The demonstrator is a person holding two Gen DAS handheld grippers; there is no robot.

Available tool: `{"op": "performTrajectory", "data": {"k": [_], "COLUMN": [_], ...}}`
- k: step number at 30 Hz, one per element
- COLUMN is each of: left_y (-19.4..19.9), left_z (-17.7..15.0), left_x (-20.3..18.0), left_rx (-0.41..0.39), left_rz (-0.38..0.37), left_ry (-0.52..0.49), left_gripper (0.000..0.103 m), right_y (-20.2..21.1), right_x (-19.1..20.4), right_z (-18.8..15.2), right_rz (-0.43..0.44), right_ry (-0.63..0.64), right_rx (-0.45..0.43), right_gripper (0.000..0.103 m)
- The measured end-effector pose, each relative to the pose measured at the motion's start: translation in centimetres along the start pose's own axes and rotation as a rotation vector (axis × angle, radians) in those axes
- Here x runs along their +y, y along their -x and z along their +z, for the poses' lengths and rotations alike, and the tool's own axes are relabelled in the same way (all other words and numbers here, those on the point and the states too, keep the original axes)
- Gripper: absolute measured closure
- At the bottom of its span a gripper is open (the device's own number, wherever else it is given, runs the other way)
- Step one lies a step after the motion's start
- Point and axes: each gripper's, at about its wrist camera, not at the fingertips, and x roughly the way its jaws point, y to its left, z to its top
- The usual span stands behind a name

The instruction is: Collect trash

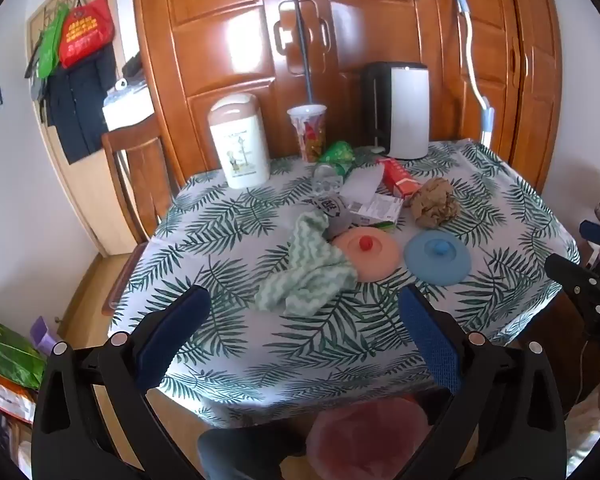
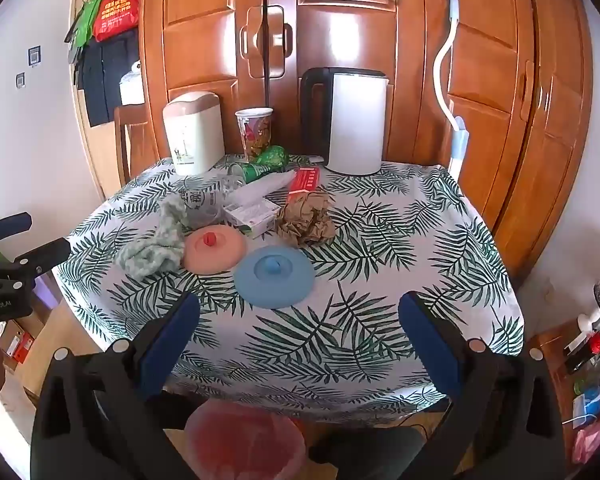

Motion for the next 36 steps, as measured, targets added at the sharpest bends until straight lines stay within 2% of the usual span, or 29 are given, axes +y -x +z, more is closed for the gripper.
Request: {"op": "performTrajectory", "data": {"k": [36], "left_y": [-1.5], "left_z": [-0.6], "left_x": [0.3], "left_rx": [0.035], "left_rz": [-0.008], "left_ry": [0.018], "left_gripper": [0.006], "right_y": [-1.3], "right_x": [0.3], "right_z": [0.1], "right_rz": [-0.018], "right_ry": [0.015], "right_rx": [0.032], "right_gripper": [0.005]}}
